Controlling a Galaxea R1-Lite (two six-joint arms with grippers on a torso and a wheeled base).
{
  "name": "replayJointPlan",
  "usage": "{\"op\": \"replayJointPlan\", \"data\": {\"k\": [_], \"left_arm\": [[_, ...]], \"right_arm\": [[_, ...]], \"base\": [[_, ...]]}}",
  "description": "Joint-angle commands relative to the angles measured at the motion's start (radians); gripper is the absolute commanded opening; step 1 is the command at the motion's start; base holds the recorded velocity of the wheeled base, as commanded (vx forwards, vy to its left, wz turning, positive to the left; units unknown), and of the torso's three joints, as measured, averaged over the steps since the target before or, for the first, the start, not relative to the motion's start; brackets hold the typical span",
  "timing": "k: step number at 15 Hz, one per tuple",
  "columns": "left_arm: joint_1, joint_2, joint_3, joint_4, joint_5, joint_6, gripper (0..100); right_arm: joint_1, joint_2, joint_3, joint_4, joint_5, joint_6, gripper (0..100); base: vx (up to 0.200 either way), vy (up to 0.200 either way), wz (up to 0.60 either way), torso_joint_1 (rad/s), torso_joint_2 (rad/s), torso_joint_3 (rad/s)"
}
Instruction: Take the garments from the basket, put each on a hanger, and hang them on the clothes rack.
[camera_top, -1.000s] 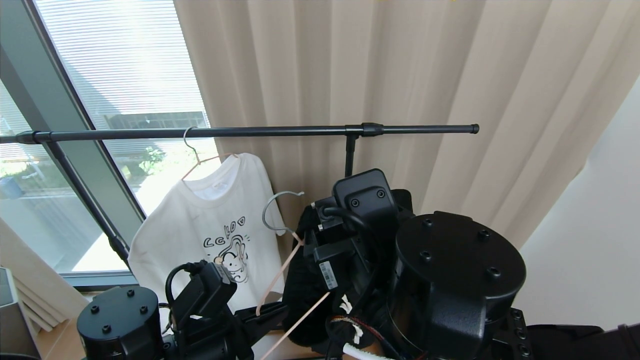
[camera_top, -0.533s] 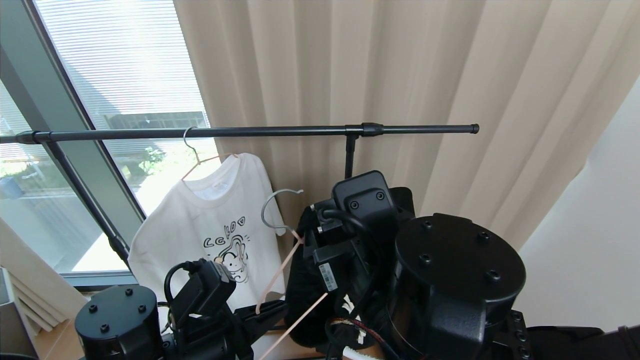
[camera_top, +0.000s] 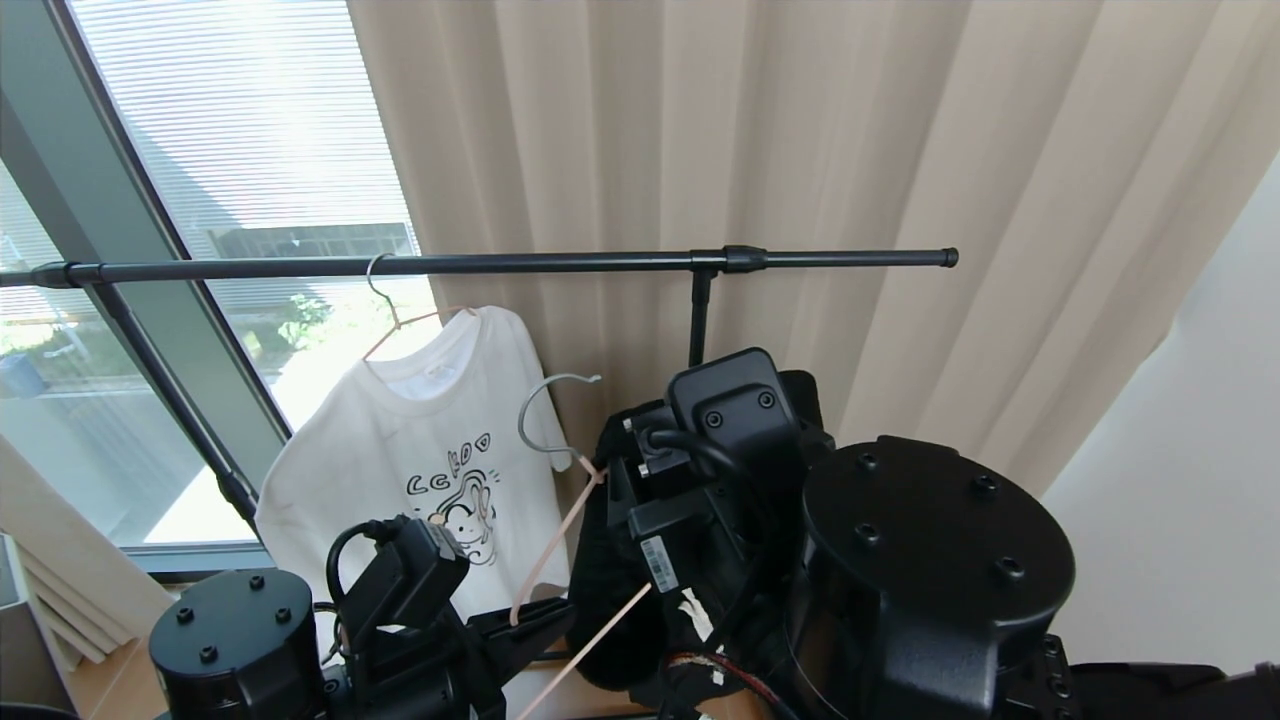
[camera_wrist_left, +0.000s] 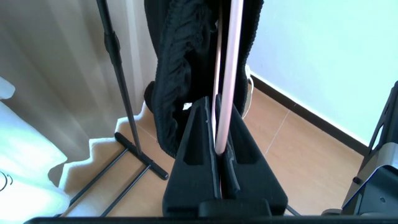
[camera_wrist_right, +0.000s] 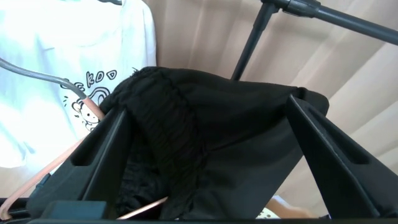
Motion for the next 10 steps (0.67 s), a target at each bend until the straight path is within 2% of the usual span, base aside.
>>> {"op": "replayJointPlan", "data": {"k": [1, 10], "left_arm": [[0.0, 0.001, 0.001, -0.001, 0.0, 0.001, 0], [0.0, -0.005, -0.001, -0.001, 0.0, 0.001, 0]], "right_arm": [[0.007, -0.012, 0.004, 0.0, 0.0, 0.0, 100], [0.012, -0.014, 0.011, 0.0, 0.002, 0.0, 100]], "base": [[0.0, 0.0, 0.0, 0.0, 0.0, 0.0], [0.0, 0.0, 0.0, 0.0, 0.0, 0.0]]}}
